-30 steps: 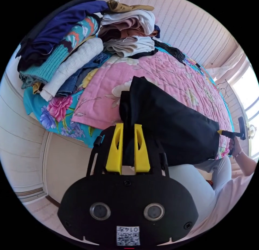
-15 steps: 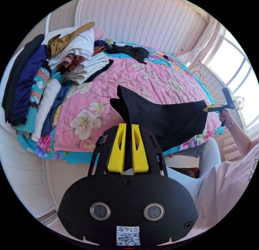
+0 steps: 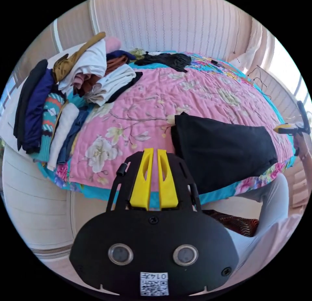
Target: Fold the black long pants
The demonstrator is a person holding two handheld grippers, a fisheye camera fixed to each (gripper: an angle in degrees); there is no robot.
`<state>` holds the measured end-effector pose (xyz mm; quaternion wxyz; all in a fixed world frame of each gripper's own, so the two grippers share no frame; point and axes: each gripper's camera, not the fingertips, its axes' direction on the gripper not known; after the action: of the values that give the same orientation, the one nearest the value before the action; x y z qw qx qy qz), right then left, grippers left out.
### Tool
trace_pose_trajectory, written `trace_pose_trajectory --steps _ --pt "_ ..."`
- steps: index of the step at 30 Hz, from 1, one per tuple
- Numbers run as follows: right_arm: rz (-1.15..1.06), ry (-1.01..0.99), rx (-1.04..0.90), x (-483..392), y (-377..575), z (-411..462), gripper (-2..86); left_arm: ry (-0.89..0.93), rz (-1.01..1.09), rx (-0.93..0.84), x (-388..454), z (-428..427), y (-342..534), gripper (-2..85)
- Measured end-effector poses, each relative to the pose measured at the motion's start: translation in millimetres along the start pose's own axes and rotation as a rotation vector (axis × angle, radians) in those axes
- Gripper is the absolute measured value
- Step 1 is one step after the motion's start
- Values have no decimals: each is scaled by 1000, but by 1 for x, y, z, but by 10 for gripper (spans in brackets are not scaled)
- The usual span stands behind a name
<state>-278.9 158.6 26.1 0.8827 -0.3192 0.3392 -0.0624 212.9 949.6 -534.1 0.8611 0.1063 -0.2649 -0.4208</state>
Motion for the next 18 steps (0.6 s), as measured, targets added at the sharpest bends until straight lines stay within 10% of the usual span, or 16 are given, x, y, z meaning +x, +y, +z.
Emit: trace_pose_trajectory --steps 6,18 --pt "-149 2 -94 -66 -56 64 -3 399 364 33 167 18 -21 -9" --pt "-148 90 -361 -71 -74 130 -8 335 524 37 302 79 -33 -10"
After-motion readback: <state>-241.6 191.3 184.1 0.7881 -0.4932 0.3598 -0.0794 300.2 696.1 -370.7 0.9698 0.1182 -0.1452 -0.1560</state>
